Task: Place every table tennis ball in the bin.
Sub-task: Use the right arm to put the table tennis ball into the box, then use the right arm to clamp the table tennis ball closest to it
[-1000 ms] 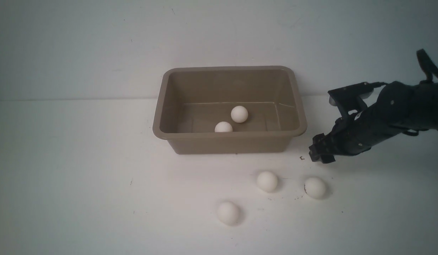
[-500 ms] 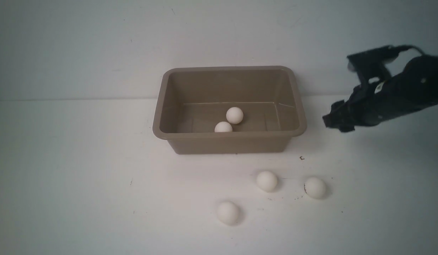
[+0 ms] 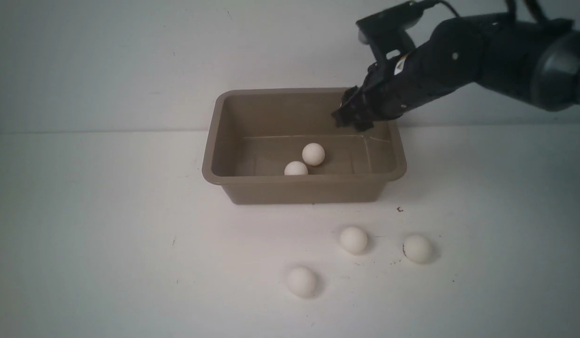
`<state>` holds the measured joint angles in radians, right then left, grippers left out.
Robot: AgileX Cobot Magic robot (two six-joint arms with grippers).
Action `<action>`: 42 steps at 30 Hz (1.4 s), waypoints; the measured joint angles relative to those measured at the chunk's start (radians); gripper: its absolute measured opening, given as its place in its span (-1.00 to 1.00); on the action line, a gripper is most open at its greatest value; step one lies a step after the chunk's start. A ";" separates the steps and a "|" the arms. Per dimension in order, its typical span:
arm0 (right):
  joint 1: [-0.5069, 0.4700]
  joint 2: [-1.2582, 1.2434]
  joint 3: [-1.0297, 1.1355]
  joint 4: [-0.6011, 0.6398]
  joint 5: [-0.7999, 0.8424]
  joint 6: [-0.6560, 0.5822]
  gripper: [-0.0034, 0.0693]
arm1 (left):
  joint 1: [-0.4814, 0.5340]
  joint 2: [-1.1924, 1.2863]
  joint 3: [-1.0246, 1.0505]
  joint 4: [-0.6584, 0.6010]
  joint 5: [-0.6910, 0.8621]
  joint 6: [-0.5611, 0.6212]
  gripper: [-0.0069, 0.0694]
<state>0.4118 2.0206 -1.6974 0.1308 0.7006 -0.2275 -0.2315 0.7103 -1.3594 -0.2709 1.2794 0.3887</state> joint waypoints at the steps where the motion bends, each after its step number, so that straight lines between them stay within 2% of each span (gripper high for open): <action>1: 0.000 0.029 -0.028 0.000 0.036 0.000 0.09 | 0.000 -0.005 0.000 0.000 0.000 0.000 0.27; 5: 0.000 0.123 -0.128 0.000 0.139 0.013 0.10 | 0.000 -0.025 0.000 -0.001 0.000 0.000 0.27; 9: 0.001 0.156 -0.202 -0.004 0.238 0.039 0.41 | 0.000 -0.045 0.000 -0.001 0.001 0.000 0.27; 11: 0.001 0.129 -0.210 -0.017 0.262 0.041 0.46 | 0.000 -0.049 0.000 -0.001 0.001 0.000 0.27; 15: 0.001 0.051 -0.210 -0.063 0.327 0.045 0.45 | 0.000 -0.055 0.000 -0.001 0.001 0.000 0.27; 18: 0.001 -0.049 -0.209 -0.105 0.418 0.047 0.35 | 0.000 -0.056 0.000 -0.001 0.001 0.005 0.27; 22: 0.001 -0.159 -0.110 -0.131 0.475 0.048 0.28 | 0.000 -0.056 0.000 -0.001 0.001 0.008 0.27; 26: -0.001 -0.275 0.132 -0.131 0.445 0.053 0.27 | 0.000 -0.057 0.000 -0.001 0.001 0.008 0.27; 31: -0.002 -0.399 0.462 -0.125 0.268 0.074 0.26 | 0.000 -0.058 0.000 -0.001 0.001 0.008 0.27; 36: -0.002 -0.388 0.601 -0.121 0.164 0.078 0.26 | 0.000 -0.058 0.000 -0.002 0.001 0.008 0.27; 42: -0.002 -0.316 0.591 -0.107 0.096 0.078 0.26 | 0.000 -0.058 0.000 -0.017 0.001 0.005 0.27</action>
<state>0.4099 1.7042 -1.1064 0.0236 0.7963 -0.1491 -0.2315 0.6522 -1.3594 -0.2882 1.2804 0.3933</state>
